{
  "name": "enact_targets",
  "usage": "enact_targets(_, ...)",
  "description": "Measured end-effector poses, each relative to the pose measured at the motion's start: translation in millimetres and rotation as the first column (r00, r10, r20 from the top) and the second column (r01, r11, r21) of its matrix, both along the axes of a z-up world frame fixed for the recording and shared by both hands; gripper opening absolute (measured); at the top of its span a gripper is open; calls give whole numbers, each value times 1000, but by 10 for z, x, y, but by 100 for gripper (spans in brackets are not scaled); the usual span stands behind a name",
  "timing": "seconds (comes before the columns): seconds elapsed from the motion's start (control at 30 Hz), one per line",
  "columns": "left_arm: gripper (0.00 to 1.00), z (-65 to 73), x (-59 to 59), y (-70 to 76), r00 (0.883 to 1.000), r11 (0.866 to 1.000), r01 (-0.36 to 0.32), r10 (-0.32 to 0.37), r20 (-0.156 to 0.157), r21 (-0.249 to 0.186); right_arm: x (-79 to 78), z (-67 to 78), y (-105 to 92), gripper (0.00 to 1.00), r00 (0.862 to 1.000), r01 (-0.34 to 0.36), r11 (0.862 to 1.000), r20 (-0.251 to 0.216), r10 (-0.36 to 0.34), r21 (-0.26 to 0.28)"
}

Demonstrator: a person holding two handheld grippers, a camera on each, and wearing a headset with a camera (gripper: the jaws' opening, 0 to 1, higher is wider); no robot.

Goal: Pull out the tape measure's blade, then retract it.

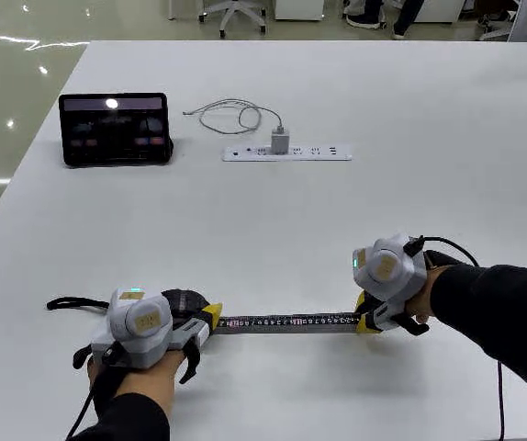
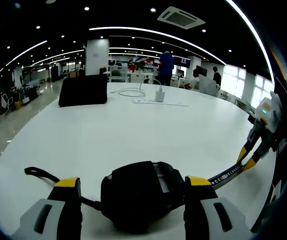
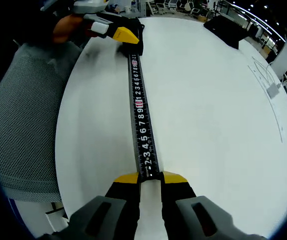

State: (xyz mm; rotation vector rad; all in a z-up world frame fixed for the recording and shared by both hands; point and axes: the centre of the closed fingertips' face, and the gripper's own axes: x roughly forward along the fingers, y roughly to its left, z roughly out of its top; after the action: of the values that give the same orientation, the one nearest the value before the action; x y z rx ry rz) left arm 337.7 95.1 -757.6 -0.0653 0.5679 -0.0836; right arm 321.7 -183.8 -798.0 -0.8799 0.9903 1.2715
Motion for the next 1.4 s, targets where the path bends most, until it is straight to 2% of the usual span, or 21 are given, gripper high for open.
enact_targets(0.1, 73, 0, 3, -68, 1000, 1000, 20, -20, 2, -14, 2, -1, 9, 11, 1000, 11, 1000, -1, -11, -9)
enact_targets(0.17, 65, -15, -7, -166, 999, 998, 50, -51, -9, -45, 2, 0, 15, 11, 1000, 12, 1000, -3, -12, -18)
enact_targets(0.2, 65, -14, 1, -125, 1000, 999, 29, -29, -9, -39, 1, 1, 11, 11, 1000, 13, 1000, -5, -13, -22)
enact_targets(0.6, 64, -21, 4, -122, 999, 999, 38, -38, -12, -37, -4, 6, 8, 11, 1000, 25, 999, -15, -26, -21)
enact_targets(0.73, 63, -36, 5, -120, 998, 999, 45, -46, -31, -13, -8, 7, 11, 11, 1000, 26, 999, -16, -27, -20)
enact_targets(0.77, 63, -36, 1, -114, 998, 999, 54, -53, -30, 10, -6, 6, 18, 11, 999, 28, 999, -15, -28, -17)
enact_targets(1.4, 62, -44, -6, -107, 998, 998, 63, -63, -28, 10, 3, -7, 96, 11, 1000, 18, 1000, -12, -19, -17)
